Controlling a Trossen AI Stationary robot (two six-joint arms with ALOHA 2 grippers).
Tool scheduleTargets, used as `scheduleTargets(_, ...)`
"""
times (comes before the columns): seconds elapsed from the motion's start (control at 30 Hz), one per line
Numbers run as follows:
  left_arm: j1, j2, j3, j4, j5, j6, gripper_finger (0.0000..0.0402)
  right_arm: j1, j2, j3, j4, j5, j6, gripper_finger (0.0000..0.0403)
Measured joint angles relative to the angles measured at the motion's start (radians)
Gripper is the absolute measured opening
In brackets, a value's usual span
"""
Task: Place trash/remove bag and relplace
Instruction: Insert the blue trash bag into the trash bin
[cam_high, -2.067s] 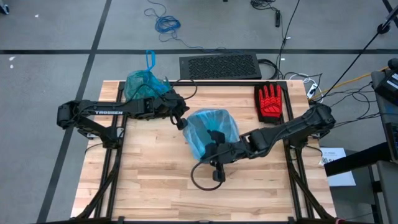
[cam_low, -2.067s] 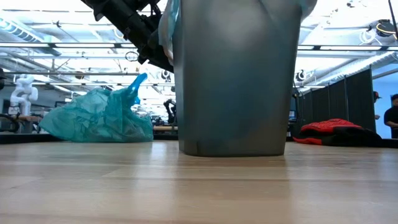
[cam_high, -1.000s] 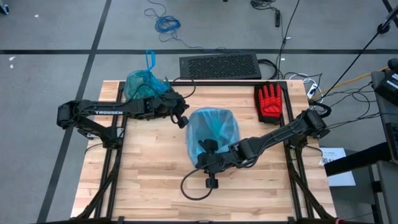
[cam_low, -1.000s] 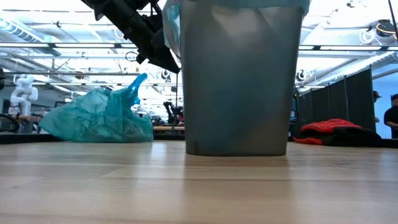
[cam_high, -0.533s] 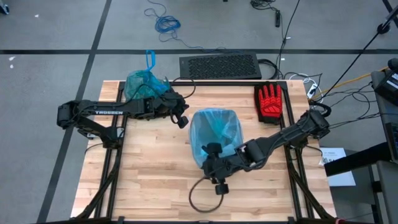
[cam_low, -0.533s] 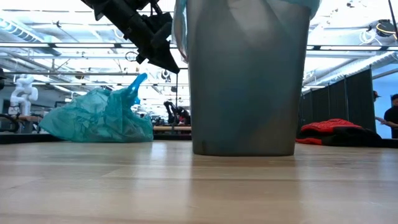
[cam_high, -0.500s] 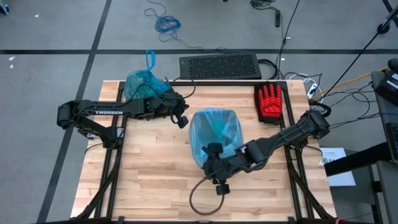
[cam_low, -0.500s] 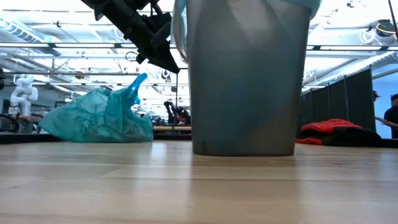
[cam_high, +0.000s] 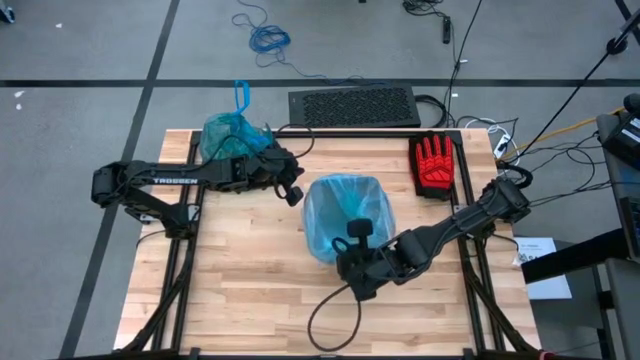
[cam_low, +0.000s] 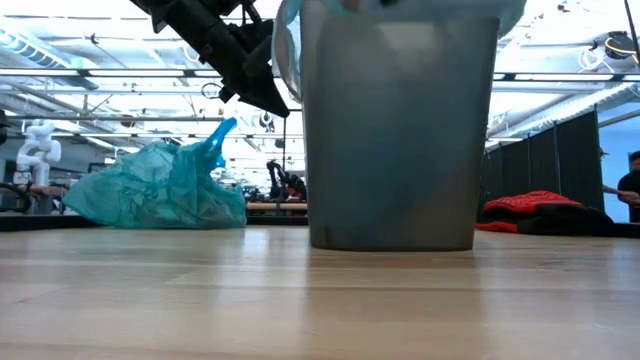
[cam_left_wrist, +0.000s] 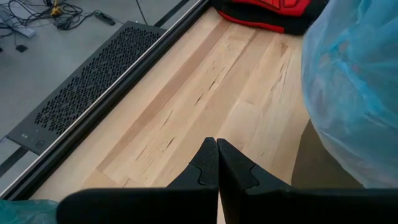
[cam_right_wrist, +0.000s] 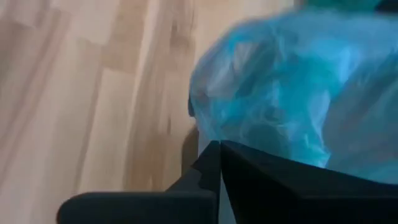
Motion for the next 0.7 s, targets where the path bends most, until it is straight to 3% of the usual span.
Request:
scheduleTargets(0.23,-0.035,-0.008,0.002,0.05,0.009,-0.004,0.0,-0.005,0.004,-0.116,0.027,-0.021,0.041,0.0001)
scheduleTargets(0.43,-0.082,0.004,-0.043,0.098,0.011,-0.082,0.0,0.027,-0.009,-0.116,0.05,-0.038,0.044,0.0)
scheduleTargets(0.7,-0.146,0.005,-0.211,0.375,0.041,-0.194,0.0,0.081,-0.103,-0.054,0.064,0.057,0.026,0.0)
